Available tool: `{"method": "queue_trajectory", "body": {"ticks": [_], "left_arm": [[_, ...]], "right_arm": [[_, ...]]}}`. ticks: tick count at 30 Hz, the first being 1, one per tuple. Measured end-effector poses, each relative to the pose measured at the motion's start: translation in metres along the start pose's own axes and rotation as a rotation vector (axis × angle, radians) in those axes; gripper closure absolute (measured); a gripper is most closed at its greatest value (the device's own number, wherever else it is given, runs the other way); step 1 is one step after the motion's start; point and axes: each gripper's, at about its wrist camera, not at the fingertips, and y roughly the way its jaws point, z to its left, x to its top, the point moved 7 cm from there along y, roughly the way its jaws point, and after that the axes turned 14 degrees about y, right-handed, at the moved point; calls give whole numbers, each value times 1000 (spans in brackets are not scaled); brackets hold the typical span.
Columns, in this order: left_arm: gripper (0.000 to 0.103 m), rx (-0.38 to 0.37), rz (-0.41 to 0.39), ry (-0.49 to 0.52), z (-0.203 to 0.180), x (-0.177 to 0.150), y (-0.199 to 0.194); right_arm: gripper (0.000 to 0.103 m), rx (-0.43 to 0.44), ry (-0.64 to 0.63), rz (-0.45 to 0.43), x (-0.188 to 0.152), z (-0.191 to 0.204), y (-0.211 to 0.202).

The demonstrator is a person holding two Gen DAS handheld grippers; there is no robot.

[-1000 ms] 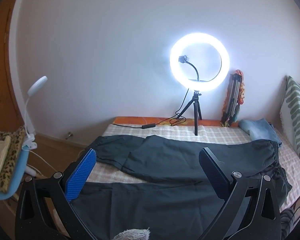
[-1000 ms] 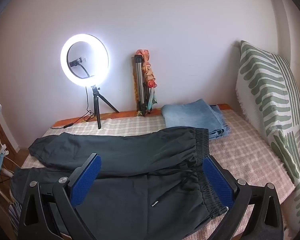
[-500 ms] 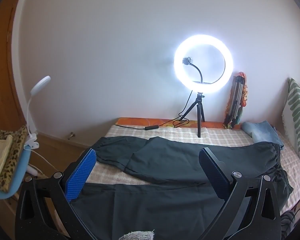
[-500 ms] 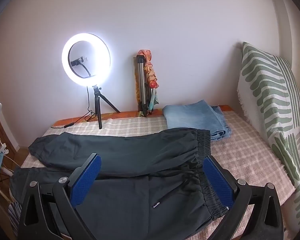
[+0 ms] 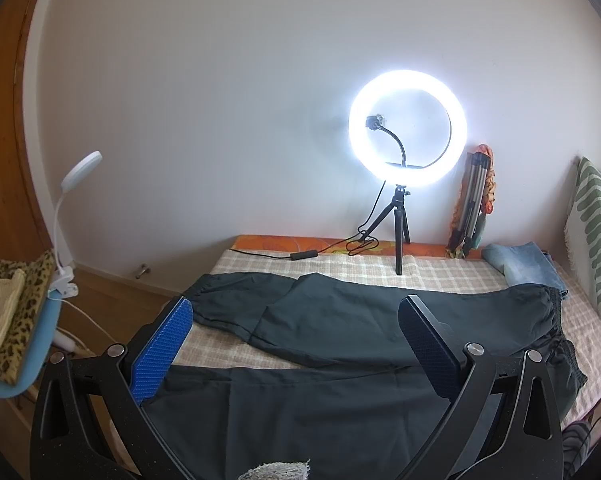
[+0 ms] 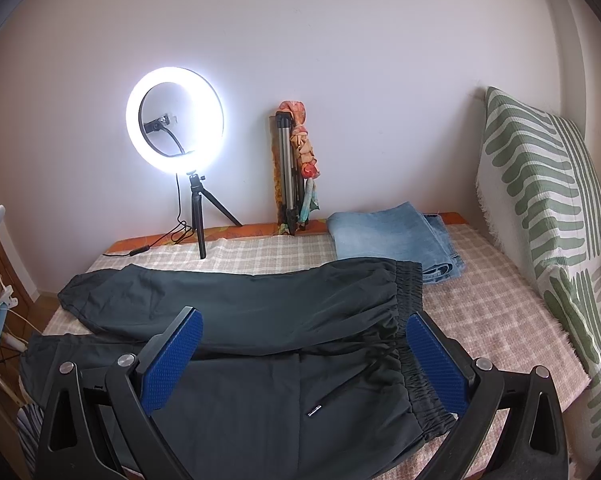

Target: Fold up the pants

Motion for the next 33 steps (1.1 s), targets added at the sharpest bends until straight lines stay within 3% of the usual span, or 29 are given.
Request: {"method": "queue_trajectory", "body": {"ticks": [33], "left_arm": [[1,0,2,-10,2,-3,3]], "right_arm": [[0,5,7,7,-5,4,1]]}}
